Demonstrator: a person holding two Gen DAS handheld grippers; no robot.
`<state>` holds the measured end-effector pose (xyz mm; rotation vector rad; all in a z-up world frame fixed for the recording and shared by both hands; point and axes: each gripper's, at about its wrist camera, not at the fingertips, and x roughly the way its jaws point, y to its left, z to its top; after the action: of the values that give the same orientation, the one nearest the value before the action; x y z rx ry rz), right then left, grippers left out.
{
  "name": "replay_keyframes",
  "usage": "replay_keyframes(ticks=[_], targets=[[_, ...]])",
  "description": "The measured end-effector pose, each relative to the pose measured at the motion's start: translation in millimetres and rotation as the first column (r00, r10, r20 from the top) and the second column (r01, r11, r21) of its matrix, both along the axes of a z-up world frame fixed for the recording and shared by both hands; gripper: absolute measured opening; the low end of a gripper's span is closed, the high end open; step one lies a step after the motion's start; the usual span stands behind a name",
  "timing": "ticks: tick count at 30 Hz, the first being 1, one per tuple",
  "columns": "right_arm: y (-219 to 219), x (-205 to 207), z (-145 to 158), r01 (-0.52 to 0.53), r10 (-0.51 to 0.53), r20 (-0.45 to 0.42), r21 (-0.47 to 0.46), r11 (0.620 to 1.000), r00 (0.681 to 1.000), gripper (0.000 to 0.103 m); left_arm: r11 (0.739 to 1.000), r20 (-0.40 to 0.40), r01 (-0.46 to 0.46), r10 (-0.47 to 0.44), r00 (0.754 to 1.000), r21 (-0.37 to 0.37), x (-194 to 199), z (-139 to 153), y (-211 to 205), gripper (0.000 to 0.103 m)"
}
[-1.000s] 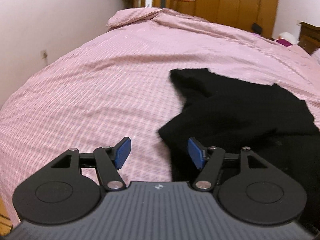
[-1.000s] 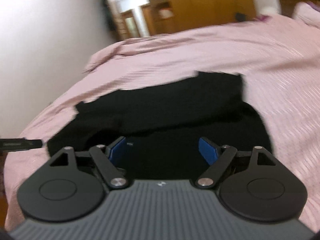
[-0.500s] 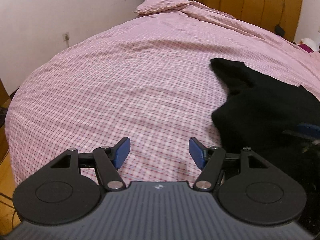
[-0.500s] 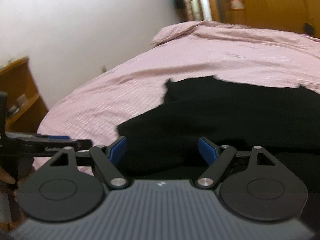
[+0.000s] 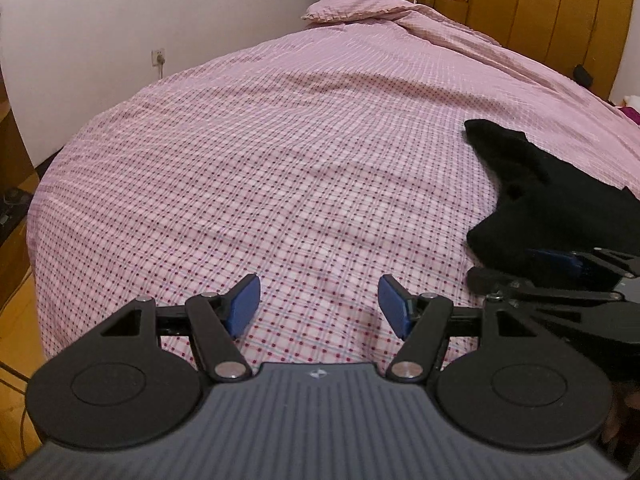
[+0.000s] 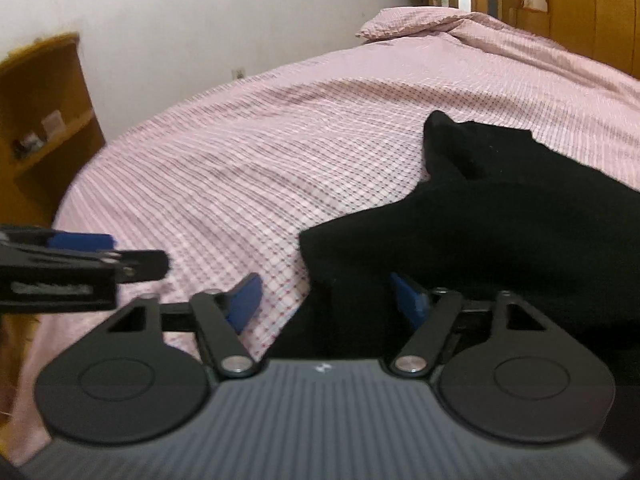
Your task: Fold small clothes
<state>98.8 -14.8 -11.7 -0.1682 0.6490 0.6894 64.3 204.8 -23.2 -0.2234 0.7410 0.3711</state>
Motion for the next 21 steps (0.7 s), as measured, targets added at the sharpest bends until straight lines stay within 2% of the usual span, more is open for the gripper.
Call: replay_keyframes(ticks=[1,2,4,10,14,21], targets=[[1,1,0,0.010,-0.010,0.013,-0.013,1.000,1.000,0.042,1.000,-0.001,0.000,0.000,1.000,-0.001,0,0,0,0.070],[0,3,1,0.019,-0.019,0.016,-0.014,1.000,1.000,0.037,1.000,-0.001,0.000,0.000,1.000,-0.001,0,0,1,0.070],[-7,7,8,0.024,-0.023,-0.007,0.017,1.000,1.000,0.018,1.000,0.002,-0.001,0.001,1.000,-0.002,1,0,0,0.070],[-40,12,48,0.061,-0.064,0.013,0.159,0.985,0.998,0.014,1.000,0.024,0.025,-0.025,0.999,0.003,6,8,-9,0.070],[-76,25,80,0.130,-0.131,-0.016,0.288,0.949,0.991,0.014,0.997,0.062,0.075,-0.075,0.995,0.008,18,20,-21,0.070],[-145,37,121,0.248,-0.286,0.047,0.373,0.894,0.957,0.013,0.982,0.159,0.188,-0.191,0.969,0.034,51,45,-54,0.070]])
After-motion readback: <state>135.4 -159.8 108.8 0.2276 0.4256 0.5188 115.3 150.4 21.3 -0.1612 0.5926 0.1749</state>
